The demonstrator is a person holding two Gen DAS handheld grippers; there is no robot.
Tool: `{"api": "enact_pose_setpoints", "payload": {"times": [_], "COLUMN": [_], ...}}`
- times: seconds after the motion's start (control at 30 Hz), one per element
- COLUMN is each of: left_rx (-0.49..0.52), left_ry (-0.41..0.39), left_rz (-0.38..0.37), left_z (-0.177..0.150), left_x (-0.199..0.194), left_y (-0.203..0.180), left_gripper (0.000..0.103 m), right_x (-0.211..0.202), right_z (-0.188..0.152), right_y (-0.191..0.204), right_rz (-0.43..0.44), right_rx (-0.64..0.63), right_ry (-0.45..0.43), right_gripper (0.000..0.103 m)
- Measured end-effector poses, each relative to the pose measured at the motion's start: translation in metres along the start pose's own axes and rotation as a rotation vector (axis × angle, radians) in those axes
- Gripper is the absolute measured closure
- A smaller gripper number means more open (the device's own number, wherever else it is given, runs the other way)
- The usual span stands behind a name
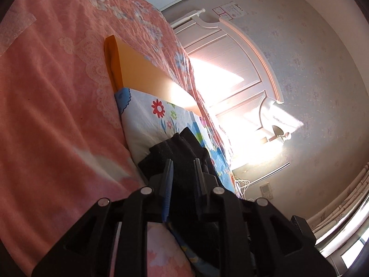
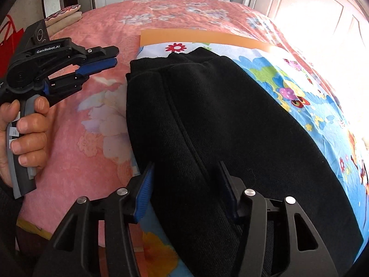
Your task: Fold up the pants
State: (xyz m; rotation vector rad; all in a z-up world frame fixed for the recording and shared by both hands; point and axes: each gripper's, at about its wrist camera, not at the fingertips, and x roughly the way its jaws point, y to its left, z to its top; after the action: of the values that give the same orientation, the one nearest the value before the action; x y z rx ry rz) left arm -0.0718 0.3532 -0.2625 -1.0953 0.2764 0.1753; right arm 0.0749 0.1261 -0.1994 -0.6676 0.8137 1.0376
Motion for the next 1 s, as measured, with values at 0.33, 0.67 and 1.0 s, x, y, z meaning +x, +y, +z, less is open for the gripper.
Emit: {"api": "enact_pose_setpoints", "payload": {"times": [0.33, 0.67, 1.0], "left_rx": [-0.003, -0.066, -0.083], "left_ry": [0.166, 0.117, 0.177], "left_rz": [0.093, -0.010, 0.046], "left_z": [-0.015, -0.008, -0.017], "left_x": [0.043, 0.010, 0.049], "left_y": [-0.014, -0.015, -0.010], "left_gripper": [0.092, 0.066, 0.085], "right_x": [-0.010, -0.019, -0.021], "right_z": [-0.005, -0.015, -0.017], "right_y": [0.007, 0.014, 0.016], "right_rz": [-0.018, 0.053, 0.053], "right_rx": [-0.004, 0.013, 0.012], "right_ry": [-0.012, 0.003, 0.019], "right_gripper": [0.066, 0.059, 0.085]}}
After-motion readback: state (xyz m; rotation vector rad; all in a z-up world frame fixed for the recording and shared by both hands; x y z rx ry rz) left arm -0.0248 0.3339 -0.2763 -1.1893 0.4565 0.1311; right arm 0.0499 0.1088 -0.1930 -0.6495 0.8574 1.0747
